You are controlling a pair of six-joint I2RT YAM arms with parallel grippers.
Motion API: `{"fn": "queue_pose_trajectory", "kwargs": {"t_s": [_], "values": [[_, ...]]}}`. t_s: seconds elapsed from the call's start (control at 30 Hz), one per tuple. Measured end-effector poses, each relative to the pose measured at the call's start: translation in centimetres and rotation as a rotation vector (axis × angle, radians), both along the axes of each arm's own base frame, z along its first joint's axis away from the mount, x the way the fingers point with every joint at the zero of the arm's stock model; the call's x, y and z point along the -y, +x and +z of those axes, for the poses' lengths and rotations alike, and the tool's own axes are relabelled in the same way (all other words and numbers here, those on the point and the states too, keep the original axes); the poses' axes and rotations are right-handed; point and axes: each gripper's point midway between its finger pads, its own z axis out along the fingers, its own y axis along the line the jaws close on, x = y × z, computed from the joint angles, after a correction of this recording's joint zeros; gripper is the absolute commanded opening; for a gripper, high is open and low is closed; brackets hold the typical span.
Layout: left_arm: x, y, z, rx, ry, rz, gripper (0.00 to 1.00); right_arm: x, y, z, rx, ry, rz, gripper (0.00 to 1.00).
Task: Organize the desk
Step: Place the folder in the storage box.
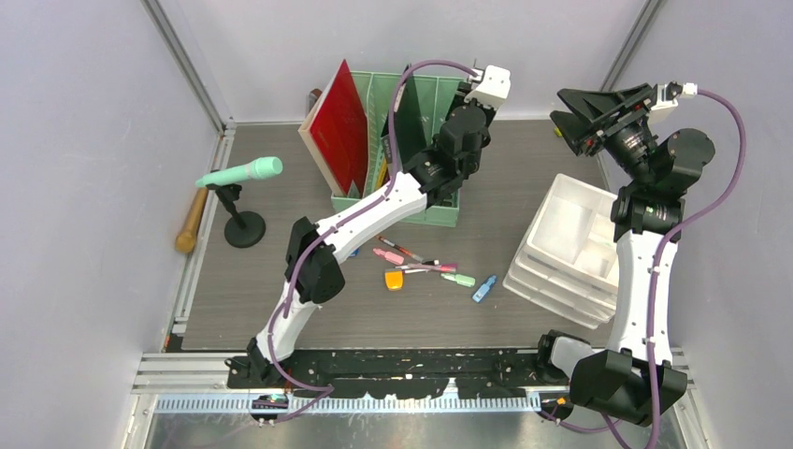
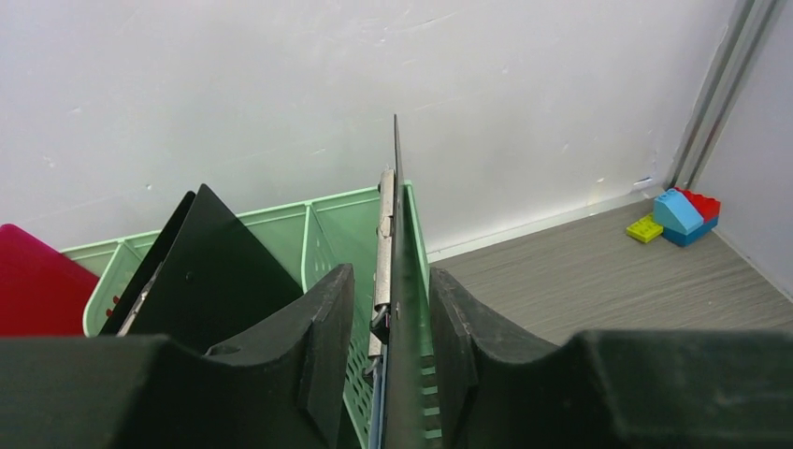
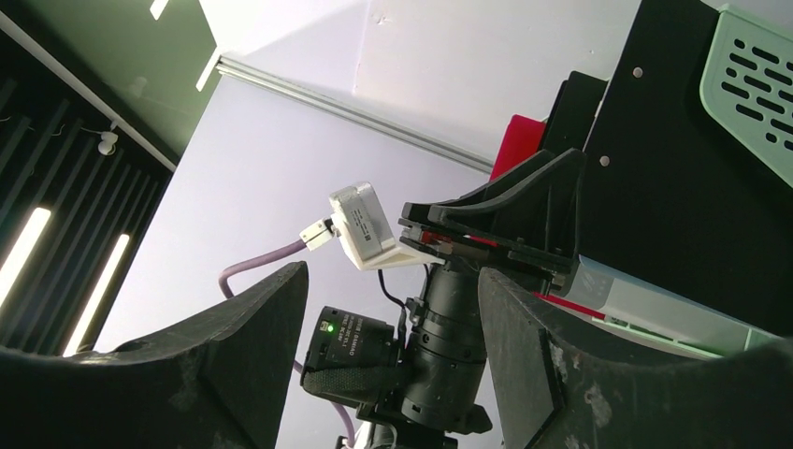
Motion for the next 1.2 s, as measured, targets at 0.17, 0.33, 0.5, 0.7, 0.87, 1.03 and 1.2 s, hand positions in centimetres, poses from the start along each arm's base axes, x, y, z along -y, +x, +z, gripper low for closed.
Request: {"fn": "queue_pose_trajectory", "kwargs": {"t_s": [0.17,0.33,0.5,0.7,0.87,1.03,1.2], "values": [[0.3,0.3,-0.4,0.008,0.020,0.003,0.15,0.0,0.0,0.0,0.002,-0.002,-0.001,0.73],[0.6,0.5,-0.4,0.012,0.026,-0.001,0.00,0.0,0.0,0.0,0.002,-0.002,-0.003,0.73],[0.7,0.3,1.1,0.033,-0.001,-0.015,0.00,0.0,0.0,0.0,0.002,-0.002,-0.004,0.73],[1.1,-0.2,2.8,0.068,-0.024,-0.044,0.00,0.0,0.0,0.0,0.002,-0.001,-0.004,0.73],[1.3,-0.6,3.1,0.081,0.001,-0.046,0.23,0.1,0.1,-0.4,0.001,-0.029,-0.011,0.76],[0.6,-1.2,3.8,0.087,0.054,-0.058,0.47,-0.1,0.5,-0.5,-0.017,-0.157,-0.041,0.78],[-3.0,-3.5,7.0,0.081,0.108,-0.080,0.63,0.1,0.9,-0.5,-0.008,-0.263,-0.091,0.78]]}}
